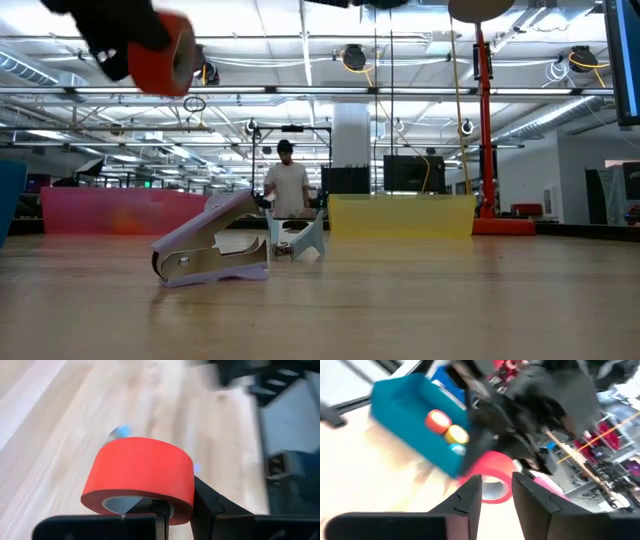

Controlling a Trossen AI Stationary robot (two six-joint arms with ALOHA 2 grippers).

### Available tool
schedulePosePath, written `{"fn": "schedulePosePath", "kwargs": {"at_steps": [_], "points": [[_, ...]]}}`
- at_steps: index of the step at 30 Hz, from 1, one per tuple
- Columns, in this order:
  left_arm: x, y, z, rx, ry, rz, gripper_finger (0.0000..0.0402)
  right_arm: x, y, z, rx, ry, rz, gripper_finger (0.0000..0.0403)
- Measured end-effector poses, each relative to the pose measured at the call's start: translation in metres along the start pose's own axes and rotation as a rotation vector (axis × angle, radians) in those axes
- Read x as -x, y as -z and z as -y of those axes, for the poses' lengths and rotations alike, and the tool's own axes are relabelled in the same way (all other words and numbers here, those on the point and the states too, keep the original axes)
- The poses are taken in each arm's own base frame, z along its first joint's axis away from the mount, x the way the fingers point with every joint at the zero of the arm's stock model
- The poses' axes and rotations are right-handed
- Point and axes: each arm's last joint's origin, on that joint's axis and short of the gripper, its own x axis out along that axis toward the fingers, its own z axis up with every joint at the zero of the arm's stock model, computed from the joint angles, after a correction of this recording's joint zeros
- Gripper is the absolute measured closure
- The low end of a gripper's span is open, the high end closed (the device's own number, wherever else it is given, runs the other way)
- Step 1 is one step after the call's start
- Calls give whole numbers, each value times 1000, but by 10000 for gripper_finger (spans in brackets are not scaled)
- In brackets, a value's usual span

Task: Pick and place Stapler, Stapler remover, tape
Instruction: Put the red tape into the blue bin

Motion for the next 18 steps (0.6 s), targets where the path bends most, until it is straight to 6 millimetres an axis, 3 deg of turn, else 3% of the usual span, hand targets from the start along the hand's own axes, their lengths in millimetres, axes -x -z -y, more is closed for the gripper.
{"fn": "schedulePosePath", "kwargs": {"at_steps": [4, 10, 18], "points": [[0, 7, -7, 136, -83, -55, 363, 3, 3, -10, 34, -54, -55, 272], [5, 8, -2, 291, -40, -112, 363, 7, 10, -19, 71, -63, -178, 240], [40, 17, 17, 568, -154, -425, 363, 11, 23, -23, 59, -64, -325, 238]]}}
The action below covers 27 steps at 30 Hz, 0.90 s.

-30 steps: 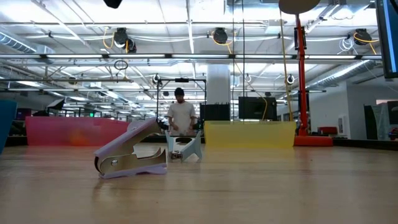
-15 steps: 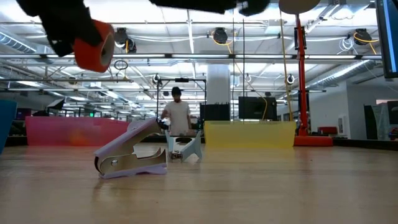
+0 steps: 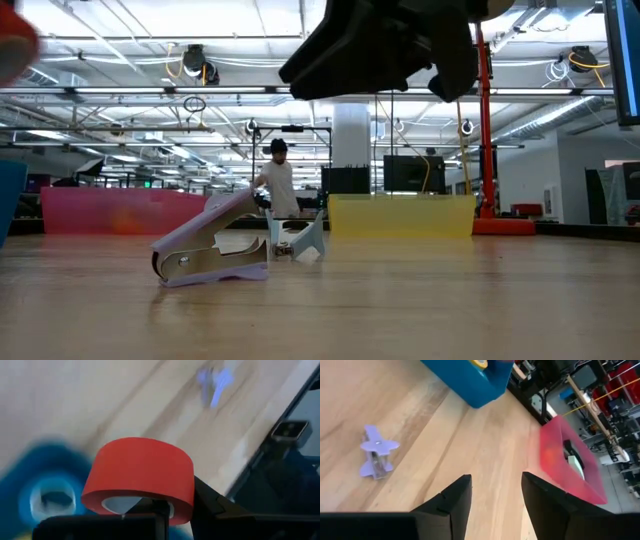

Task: Pick and place Stapler, Stapler remover, tape
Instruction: Put the red tape into the blue bin

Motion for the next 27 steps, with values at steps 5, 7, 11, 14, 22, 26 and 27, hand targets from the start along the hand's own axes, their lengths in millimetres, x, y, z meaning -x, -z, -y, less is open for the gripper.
{"fn": "schedulePosePath", "kwargs": {"at_steps": [5, 7, 11, 14, 22, 26, 27], "points": [[0, 27, 3, 193, -38, -100, 363, 0, 1, -1, -16, -6, -6, 244], [-9, 40, 4, 248, -83, -142, 363, 0, 0, 0, -21, -5, 1, 245], [-32, 64, 5, 313, -192, -208, 363, 0, -1, 0, -23, -7, 8, 243], [-46, 76, 4, 331, -259, -245, 363, 0, -1, 0, -22, -8, 8, 244], [-58, 79, 7, 285, -250, -248, 359, 0, -6, 3, -39, 20, 61, 246], [-60, 79, 5, 280, -254, -239, 353, 1, -9, 5, -33, 37, 92, 247], [-60, 79, 4, 279, -258, -238, 347, 1, -10, 5, -30, 40, 98, 247]]}}
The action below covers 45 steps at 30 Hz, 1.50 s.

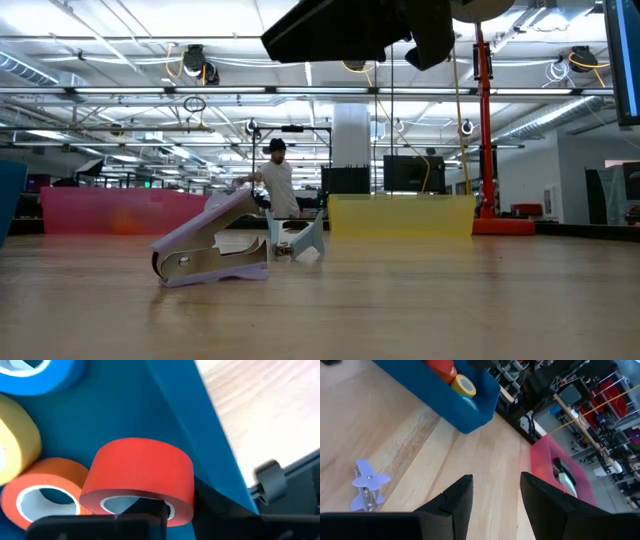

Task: Pick and place Stapler, Stapler remover, tape
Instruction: Put the red tape into the blue bin, then put the light blue staple remover into the yellow bin

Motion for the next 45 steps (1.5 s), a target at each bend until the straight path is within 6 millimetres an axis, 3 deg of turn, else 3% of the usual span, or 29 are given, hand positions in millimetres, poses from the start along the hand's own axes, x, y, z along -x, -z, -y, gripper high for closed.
{"fn": "schedulePosePath", "kwargs": {"at_steps": [19, 29, 45], "points": [[0, -3, -4, -80, 0, 42, 232, 1, 0, -1, 13, -8, -4, 248], [32, 5, -11, -171, 197, 251, 246, 5, 23, -14, 72, -156, -207, 249], [84, -2, -9, -512, 455, 721, 249, -15, 47, 14, -47, -368, -195, 244]]}}
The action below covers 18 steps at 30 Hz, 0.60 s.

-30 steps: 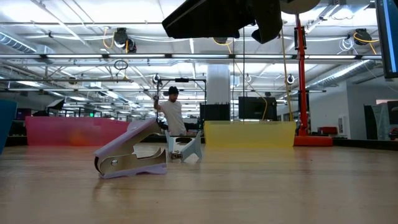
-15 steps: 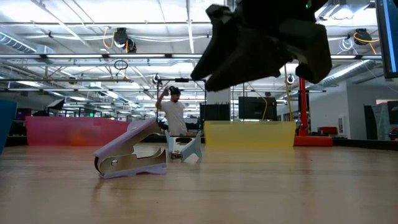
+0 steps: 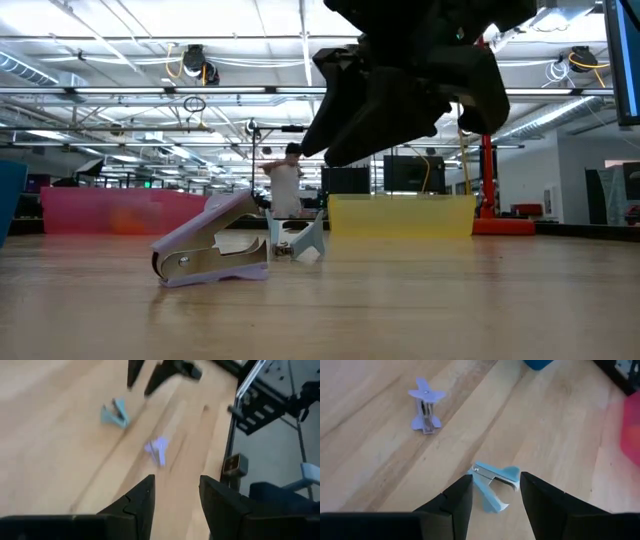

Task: Pick and place Stapler, Stapler remover, tape
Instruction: Put the light blue staple remover into the yellow bin

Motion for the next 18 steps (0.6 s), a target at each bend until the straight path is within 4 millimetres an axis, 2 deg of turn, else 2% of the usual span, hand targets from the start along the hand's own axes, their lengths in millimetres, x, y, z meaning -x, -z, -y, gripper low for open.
{"fn": "schedulePosePath", "kwargs": {"at_steps": [9, 18], "points": [[5, -12, 1, -76, 18, 94, 249, -1, 1, 1, 10, -1, -7, 241], [-3, -22, -3, -125, -19, 118, 249, -4, 9, 17, -19, -35, 0, 242]]}}
